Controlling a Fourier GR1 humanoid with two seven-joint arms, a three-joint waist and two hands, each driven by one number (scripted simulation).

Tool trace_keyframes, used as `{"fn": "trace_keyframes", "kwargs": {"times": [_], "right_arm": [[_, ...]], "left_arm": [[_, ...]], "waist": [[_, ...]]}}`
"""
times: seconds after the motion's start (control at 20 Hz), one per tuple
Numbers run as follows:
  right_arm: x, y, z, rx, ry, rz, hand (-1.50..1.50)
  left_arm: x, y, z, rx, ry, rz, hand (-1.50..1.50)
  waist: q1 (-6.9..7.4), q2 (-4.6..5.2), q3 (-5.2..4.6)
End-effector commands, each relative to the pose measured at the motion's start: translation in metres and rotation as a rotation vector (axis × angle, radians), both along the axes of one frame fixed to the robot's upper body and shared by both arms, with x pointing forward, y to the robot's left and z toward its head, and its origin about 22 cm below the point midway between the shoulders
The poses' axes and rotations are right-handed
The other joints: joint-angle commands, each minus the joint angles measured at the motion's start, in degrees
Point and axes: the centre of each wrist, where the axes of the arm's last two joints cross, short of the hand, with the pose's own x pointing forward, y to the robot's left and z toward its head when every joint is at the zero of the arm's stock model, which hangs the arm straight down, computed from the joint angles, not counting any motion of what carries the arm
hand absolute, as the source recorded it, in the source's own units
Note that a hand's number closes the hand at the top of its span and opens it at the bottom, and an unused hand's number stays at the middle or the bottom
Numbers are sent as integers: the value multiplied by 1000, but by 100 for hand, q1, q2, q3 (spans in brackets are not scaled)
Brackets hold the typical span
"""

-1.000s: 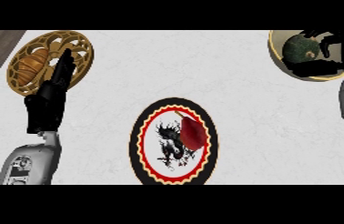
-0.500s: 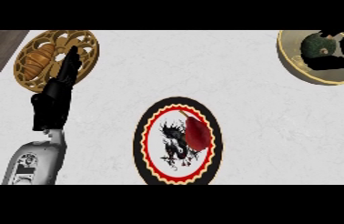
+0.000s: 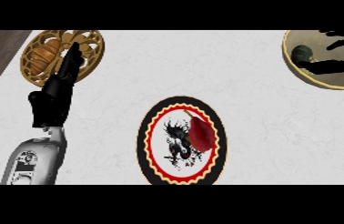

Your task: Pick the squash from the plate and place it in the bowl

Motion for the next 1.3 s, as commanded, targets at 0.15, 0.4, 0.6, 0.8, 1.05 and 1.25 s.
{"fn": "trace_keyframes", "kwargs": {"times": [0.15, 0.4, 0.6, 0.8, 1.05, 1.25], "right_arm": [[0, -4, -5, 175, -40, 134, -150], [0, -12, 5, 246, -144, 100, -150], [-24, -51, 7, 327, -159, 111, -150], [-40, -78, 17, 422, -159, 135, -150], [-69, -112, 21, 513, -169, 211, -150], [-96, -137, 24, 534, -141, 263, -150]], "left_arm": [[1, -15, 5, -1, 2, -19, 0], [1, -9, 5, 3, 9, -2, 0], [0, 0, 5, 8, -11, -3, 0], [-4, 4, -2, 9, 12, 18, 0], [-1, -3, -3, 5, 3, 32, 0], [-6, 12, -3, -16, 14, 44, 0]], "waist": [[16, 25, 17], [28, 11, 8], [-72, -13, 6], [-163, -66, -3], [-238, -68, 5], [-258, -95, -2]]}}
